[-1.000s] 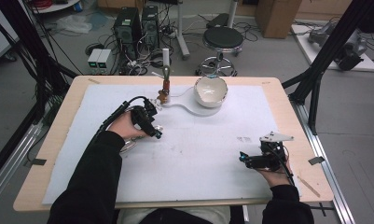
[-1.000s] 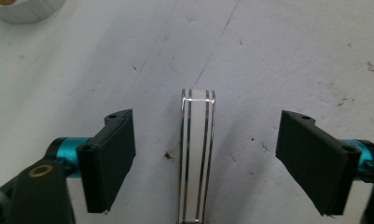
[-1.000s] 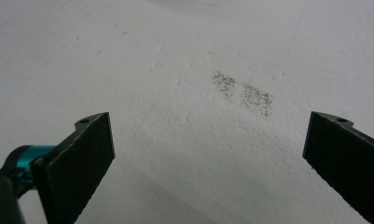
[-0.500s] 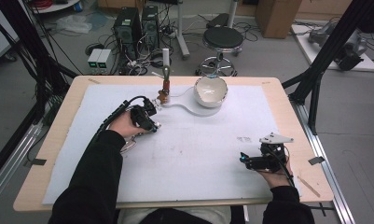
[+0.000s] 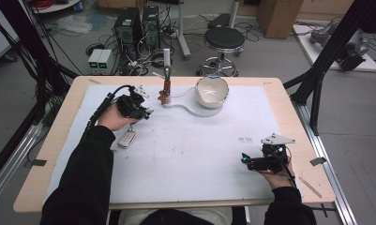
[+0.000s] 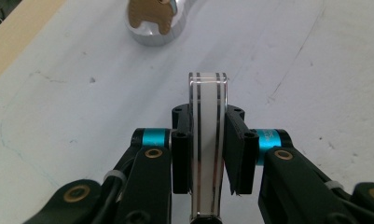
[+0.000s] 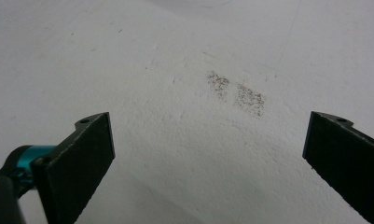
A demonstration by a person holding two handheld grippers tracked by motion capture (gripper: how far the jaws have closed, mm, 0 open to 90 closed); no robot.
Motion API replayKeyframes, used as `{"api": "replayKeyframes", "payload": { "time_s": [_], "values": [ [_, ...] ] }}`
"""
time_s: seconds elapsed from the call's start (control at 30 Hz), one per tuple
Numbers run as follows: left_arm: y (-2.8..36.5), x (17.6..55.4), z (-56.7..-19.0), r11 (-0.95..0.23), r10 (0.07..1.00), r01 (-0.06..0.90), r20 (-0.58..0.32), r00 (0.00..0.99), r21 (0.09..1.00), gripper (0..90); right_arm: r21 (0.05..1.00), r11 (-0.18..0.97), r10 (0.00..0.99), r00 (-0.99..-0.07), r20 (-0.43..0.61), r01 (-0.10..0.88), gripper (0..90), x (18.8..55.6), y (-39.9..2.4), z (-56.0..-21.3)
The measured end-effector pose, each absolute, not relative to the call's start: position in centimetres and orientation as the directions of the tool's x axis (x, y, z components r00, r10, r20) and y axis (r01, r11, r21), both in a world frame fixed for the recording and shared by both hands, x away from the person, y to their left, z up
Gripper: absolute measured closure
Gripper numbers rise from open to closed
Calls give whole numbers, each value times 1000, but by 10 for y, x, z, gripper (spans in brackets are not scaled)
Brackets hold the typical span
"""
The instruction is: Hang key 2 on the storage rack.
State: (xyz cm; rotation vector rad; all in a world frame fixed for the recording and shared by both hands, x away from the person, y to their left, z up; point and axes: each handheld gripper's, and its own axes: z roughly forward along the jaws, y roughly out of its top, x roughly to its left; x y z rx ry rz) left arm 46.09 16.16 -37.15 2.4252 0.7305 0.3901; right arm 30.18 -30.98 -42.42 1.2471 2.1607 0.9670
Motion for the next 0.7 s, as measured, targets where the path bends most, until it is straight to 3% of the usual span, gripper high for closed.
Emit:
{"api": "replayKeyframes", "payload": {
  "time_s": [0.2,0.4,0.7],
  "values": [
    [180,465,-352,-639,628,417,125,768,646,742,766,341,874,-485,-45,544,10,302,-309,-424],
    [194,468,-329,-547,668,423,72,741,722,742,766,338,875,-483,-41,547,10,300,-309,-423],
    [205,481,-302,-488,717,398,97,690,777,743,777,327,871,-490,-27,538,10,300,-307,-423]
  ]
}}
